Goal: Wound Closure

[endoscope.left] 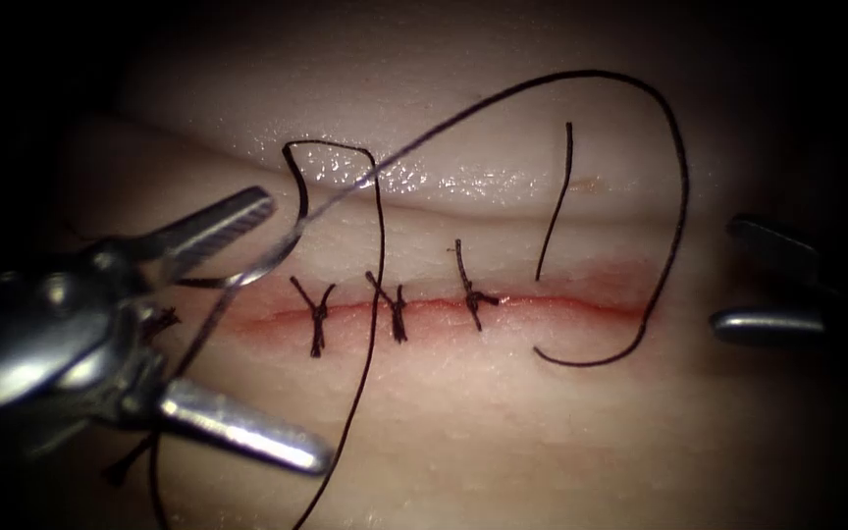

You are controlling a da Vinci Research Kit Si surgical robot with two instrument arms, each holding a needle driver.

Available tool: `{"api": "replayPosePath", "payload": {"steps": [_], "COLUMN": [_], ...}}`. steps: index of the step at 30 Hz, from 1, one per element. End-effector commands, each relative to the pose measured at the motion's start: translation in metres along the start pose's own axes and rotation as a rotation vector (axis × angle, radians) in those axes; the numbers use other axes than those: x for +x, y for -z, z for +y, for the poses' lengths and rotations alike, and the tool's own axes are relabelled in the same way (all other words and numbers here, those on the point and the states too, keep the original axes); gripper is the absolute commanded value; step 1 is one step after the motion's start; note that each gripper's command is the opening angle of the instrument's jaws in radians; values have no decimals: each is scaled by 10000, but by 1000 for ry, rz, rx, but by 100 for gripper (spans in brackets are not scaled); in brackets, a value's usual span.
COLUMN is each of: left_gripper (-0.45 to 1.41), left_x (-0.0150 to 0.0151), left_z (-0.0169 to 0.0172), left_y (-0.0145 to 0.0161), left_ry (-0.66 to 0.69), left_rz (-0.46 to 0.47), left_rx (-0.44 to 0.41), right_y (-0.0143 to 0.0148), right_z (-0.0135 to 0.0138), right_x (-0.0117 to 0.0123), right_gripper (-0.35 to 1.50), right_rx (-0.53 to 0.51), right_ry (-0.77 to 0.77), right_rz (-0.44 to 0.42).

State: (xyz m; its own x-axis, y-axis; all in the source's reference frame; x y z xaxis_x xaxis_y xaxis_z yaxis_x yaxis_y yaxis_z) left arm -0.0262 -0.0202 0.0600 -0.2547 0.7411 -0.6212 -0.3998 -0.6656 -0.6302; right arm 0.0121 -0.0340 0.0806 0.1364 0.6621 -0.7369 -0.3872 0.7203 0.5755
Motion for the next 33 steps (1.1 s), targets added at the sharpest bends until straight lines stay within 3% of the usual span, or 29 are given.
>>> {"api": "replayPosePath", "payload": {"steps": [1,8,12,16,21,24,27,33], "left_gripper": [106,94,78,73,69,42,-45,-45], "left_x": [-1,9,7,5,-2,2,12,27], "left_z": [2,13,8,-5,-11,-12,-15,-18], "left_y": [-5,12,11,10,6,6,9,14], "left_ry": [4,2,0,-5,-12,-25,-48,-92], "left_rz": [-1,-11,-21,-114,-151,-156,-107,-38], "left_rx": [-4,-4,-11,40,53,51,36,40], "right_y": [-11,-15,-18,-26,-31,-31,-27,-20], "right_z": [-3,-5,-7,-13,-18,-18,-17,-12], "right_x": [-7,-8,-8,-10,-9,-8,-8,-9], "right_gripper": [127,127,128,130,130,130,123,118], "right_rx": [4,0,-3,7,19,19,24,31], "right_ry": [0,1,2,11,9,8,8,9], "right_rz": [2,3,-1,-39,-33,-33,-34,-36]}}
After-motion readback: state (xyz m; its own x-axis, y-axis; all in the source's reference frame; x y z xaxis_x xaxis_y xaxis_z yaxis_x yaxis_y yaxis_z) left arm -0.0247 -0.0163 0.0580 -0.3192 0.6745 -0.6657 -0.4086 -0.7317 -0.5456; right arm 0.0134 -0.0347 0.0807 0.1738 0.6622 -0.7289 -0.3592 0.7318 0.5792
